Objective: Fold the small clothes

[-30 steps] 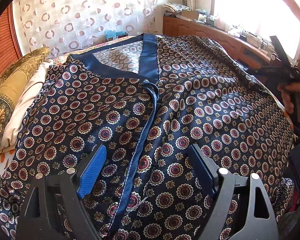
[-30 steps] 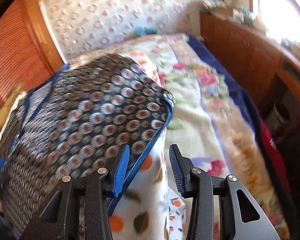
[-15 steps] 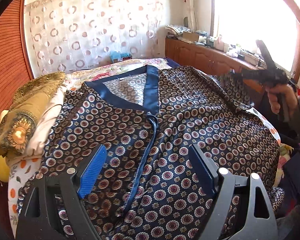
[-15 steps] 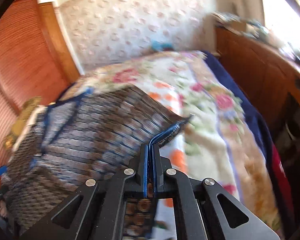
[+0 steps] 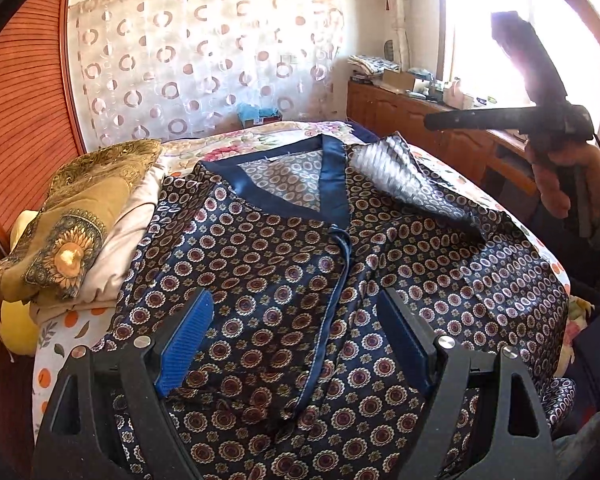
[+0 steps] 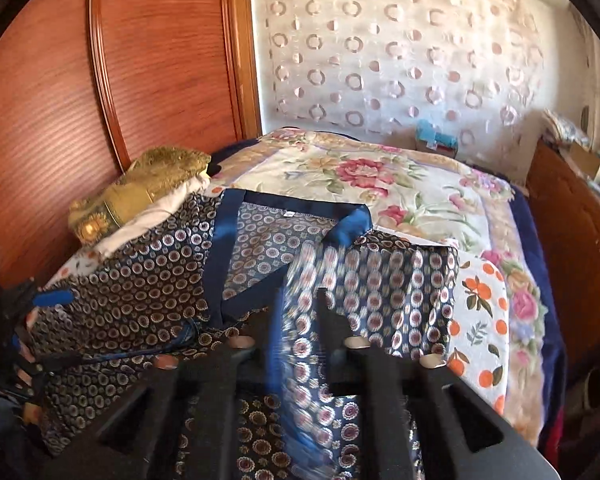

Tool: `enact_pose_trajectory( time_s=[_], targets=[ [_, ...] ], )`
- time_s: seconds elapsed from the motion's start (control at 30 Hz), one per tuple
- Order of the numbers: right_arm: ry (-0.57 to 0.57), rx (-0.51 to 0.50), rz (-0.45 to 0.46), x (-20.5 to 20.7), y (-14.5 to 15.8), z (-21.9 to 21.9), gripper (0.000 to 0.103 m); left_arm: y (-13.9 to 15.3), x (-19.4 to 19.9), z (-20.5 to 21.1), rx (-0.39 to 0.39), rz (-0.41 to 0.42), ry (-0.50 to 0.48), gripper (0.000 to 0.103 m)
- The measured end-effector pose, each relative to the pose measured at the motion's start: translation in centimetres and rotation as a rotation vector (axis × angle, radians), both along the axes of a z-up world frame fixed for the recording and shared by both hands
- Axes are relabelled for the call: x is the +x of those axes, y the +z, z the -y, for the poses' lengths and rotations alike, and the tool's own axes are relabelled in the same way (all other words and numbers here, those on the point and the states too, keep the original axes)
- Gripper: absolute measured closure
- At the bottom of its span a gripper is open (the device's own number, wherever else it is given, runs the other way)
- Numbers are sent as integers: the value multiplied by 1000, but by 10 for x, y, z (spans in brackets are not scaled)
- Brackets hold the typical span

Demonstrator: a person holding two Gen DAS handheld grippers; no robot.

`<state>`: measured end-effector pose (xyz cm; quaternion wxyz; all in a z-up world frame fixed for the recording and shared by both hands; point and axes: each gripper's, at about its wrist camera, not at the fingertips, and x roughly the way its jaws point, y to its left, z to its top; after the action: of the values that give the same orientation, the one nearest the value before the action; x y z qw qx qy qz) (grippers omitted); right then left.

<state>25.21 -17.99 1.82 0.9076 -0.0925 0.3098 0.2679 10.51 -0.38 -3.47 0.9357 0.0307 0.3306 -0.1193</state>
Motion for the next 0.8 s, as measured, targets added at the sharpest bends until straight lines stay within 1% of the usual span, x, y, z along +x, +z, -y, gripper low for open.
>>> enact_pose_trajectory(
  time_s=[0.03,0.07,0.17,0.3,0.4,0.5,0.6,0.67,0.7,0.73,0.8],
  targets=[
    [-1,3,2,-1,-3,1,58,-1,0,-2,-1,-2,4,18],
    [-4,11,0,0,-5,4,56,-2,0,-3,-1,-3,7,18],
    [-39,14,-17,-4,-10,23,56,-3,0,-10,-5,-7,16,18],
    [-106,-8,-61,-2,-31,47,56,-5,2,-17,-2,-12,30,18],
    [-146,-18,-99,1,-48,54,56,-7,5,-25,0,-20,44,18],
    [-154,-15,-136,4,-65,60,56,-6,10,-32,7,-25,54,18],
    [-166,-37,-145,8,-72,56,56,-1,20,-42,11,-25,62,18],
    [-161,-32,-148,14,-74,55,55,3,33,-52,10,-31,69,18],
    [-160,-31,-148,16,-73,54,51,4,37,-55,13,-34,71,18],
    [-161,-32,-148,20,-74,54,42,6,46,-59,22,-42,75,18],
    [-159,-24,-141,28,-76,54,34,7,58,-64,39,-51,81,18]
  ],
)
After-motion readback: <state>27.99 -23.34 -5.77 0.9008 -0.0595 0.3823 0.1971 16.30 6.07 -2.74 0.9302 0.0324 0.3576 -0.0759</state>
